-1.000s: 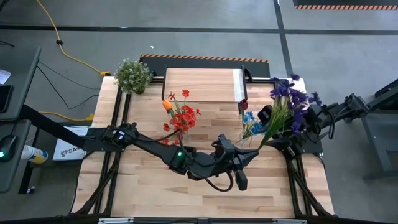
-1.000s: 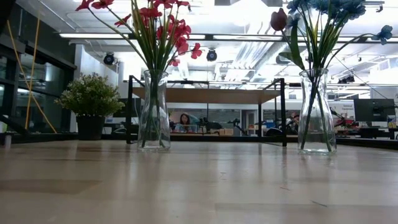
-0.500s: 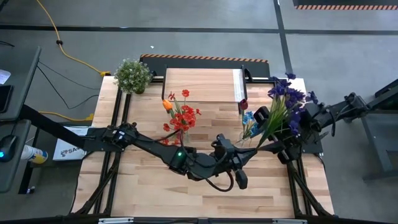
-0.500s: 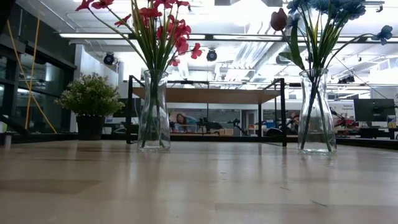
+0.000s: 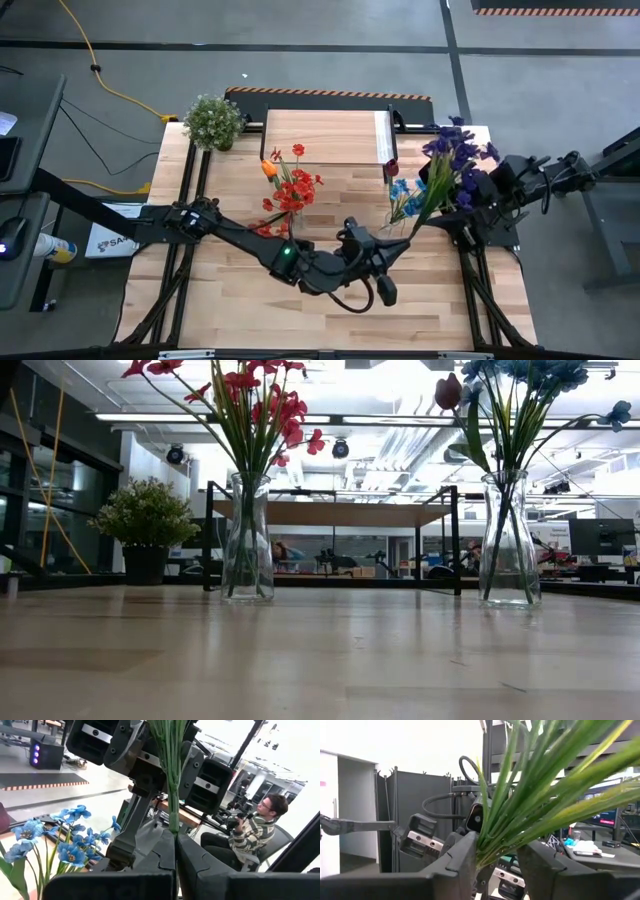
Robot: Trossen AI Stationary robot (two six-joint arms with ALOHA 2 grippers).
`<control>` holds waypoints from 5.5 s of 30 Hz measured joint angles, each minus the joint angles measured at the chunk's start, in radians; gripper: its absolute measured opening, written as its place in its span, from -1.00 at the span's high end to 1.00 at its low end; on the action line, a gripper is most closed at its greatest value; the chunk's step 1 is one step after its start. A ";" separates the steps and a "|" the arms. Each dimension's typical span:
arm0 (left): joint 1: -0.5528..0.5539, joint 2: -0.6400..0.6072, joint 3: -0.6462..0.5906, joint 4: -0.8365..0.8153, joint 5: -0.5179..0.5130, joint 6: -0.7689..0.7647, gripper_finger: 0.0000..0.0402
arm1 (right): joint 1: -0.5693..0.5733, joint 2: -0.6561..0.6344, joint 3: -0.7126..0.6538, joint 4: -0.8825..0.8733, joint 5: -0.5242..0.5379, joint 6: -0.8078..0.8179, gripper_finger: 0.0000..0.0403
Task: Pick and place flowers into a vace then onto a shelf
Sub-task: Put the violet flowers into the right transparent vase
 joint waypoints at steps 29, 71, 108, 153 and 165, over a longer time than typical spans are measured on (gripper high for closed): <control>-0.001 0.000 0.000 -0.006 0.004 -0.060 0.49 | 0.000 -0.007 -0.001 -0.011 0.028 -0.031 0.99; -0.029 0.001 0.000 -0.365 0.013 -0.279 0.47 | 0.000 -0.094 0.261 -0.775 -0.008 -0.166 1.00; -0.060 0.000 -0.060 -0.867 0.259 -0.824 0.48 | 0.101 0.190 0.261 -0.890 0.377 -0.240 1.00; -0.060 0.005 -0.060 -0.864 0.259 -0.816 0.48 | 0.132 0.261 0.143 -0.849 0.585 -0.130 1.00; -0.060 0.006 -0.060 -0.858 0.260 -0.816 0.48 | 0.132 0.261 0.116 -0.833 0.615 -0.113 1.00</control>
